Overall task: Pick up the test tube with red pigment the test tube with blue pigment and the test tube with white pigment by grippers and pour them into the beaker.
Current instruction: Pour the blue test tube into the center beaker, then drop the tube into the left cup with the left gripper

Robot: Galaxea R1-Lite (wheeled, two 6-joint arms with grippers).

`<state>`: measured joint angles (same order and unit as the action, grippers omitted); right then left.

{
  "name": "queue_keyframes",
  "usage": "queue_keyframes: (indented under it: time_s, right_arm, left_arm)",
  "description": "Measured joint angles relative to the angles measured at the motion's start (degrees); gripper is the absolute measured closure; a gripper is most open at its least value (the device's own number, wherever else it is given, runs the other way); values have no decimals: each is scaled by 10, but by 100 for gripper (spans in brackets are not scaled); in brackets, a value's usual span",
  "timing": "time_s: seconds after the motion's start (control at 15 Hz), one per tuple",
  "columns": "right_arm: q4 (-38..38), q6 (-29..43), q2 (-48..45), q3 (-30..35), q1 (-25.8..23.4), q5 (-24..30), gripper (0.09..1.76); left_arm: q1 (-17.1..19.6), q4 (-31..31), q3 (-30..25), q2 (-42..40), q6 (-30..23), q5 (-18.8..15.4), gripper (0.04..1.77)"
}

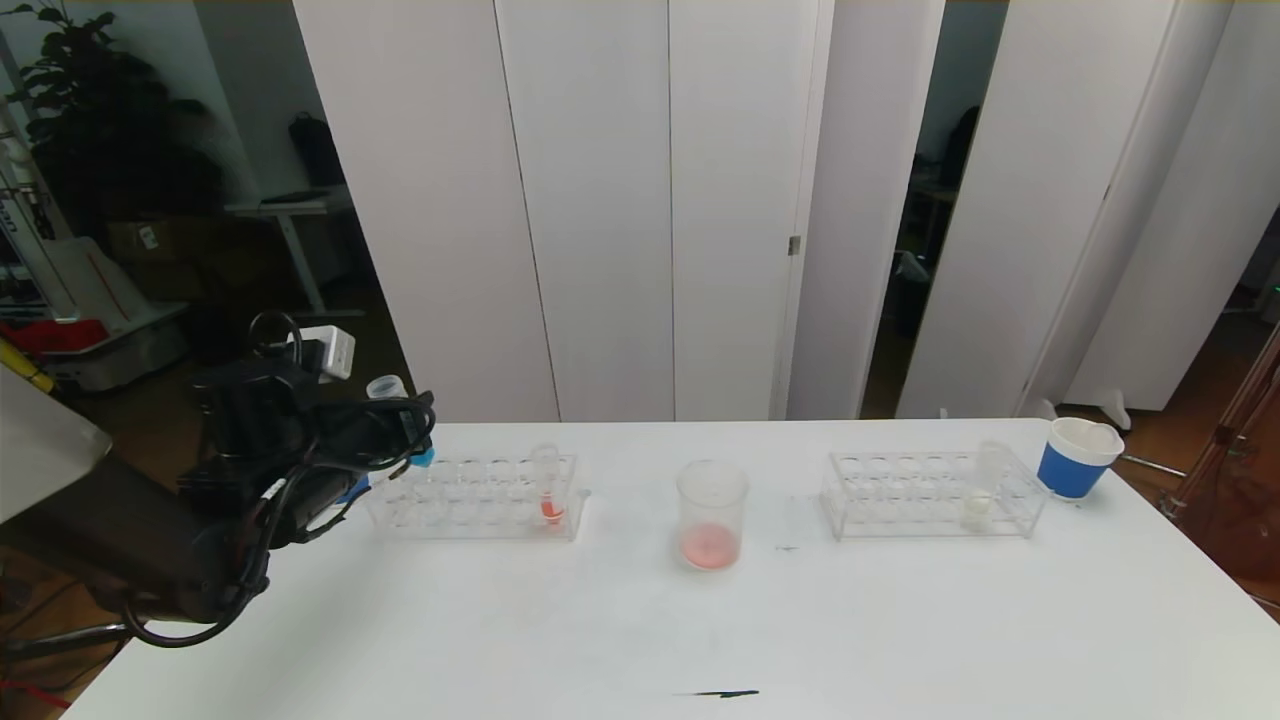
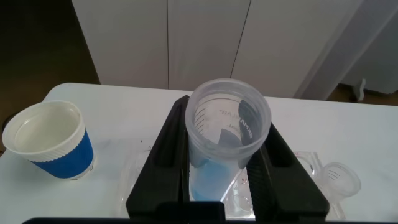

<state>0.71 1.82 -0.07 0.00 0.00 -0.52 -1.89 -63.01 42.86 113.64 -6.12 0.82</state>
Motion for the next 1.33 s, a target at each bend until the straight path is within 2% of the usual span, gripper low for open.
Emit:
queue_keyframes:
  time_s: [0.2,0.47,0.67,0.8,0.93,1.13,1.33]
  right_arm:
    - [0,0,0,0,0,0,10]
    - [0,0,0,0,0,0,10]
    - [0,0,0,0,0,0,10]
    - [0,0,0,0,0,0,10]
    - [0,0,0,0,0,0,10]
    - [0,0,0,0,0,0,10]
    - [0,0,0,0,0,0,10]
  left_arm:
    - [-25,54,29,-51,49,-7,122]
    - [-85,63,71,-68,103,-55,122]
    - [-132,60,108,-45,144,-76,122]
    - [-160,56,133,-21,179,-118,122]
    - [-185,50,152,1,191,-160,122]
    - [-213,36,181,38,236,-173,122]
    - [-230,4,210,83,305,-181,122]
